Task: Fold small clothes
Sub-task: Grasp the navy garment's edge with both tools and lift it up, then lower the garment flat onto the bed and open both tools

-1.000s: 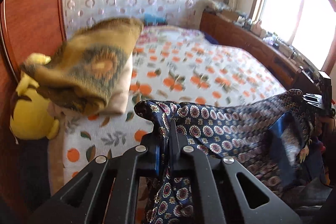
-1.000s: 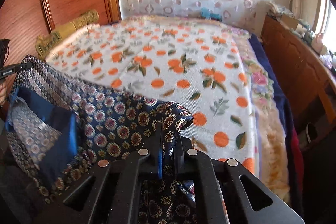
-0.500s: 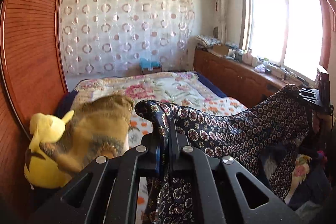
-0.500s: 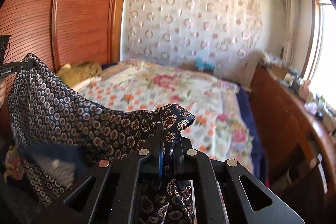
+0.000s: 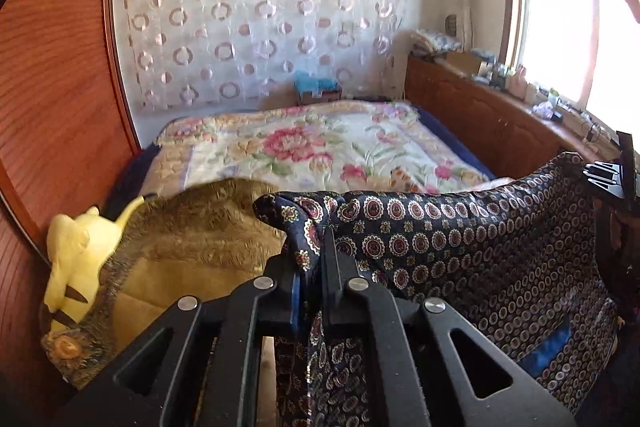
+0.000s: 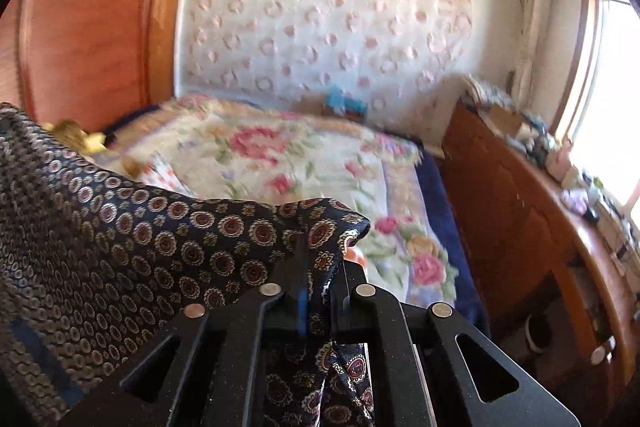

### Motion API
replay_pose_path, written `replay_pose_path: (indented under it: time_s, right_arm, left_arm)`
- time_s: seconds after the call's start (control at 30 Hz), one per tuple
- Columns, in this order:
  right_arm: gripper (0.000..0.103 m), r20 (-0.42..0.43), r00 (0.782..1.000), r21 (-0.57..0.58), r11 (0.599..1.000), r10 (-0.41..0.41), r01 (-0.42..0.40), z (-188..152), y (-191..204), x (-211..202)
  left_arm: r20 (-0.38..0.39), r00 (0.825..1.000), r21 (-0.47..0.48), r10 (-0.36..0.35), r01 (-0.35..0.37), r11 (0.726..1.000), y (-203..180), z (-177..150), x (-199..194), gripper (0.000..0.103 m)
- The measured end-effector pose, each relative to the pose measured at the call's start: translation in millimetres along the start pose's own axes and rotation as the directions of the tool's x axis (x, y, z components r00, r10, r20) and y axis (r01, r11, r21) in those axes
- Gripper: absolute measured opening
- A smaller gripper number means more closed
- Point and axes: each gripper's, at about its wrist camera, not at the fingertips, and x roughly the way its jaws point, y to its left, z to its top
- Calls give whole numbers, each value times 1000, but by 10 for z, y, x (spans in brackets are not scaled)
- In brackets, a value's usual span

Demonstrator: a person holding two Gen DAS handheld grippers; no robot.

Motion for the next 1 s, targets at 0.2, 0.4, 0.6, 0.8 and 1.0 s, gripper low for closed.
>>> replay_pose_path:
  time_s: [0.2, 0.4, 0.6, 0.8, 1.0]
  right_arm:
    - [47, -106, 994, 49, 999, -10, 15, -57, 210, 351]
    - [59, -109, 992, 41, 998, 60, -56, -155, 277, 100]
    - [59, -122, 973, 43, 981, 194, -190, -554, 126, -274]
    - [59, -175, 951, 47, 967, 253, -249, -813, 198, -291]
    - [59, -214, 947, 51, 970, 241, -236, -899, 133, -51]
  left_arm:
    - [-26, 1000, 14, 11, -10, 1000, -29, -208, 0, 54]
    - [-36, 998, 37, -60, 62, 997, -216, -474, -211, 80]
    - [-91, 989, 74, -115, 121, 990, -592, -828, -261, 81]
    - [-200, 965, 110, -170, 195, 975, -969, -1159, -84, 81]
    - [-259, 951, 143, -171, 213, 967, -1191, -1336, 74, 81]
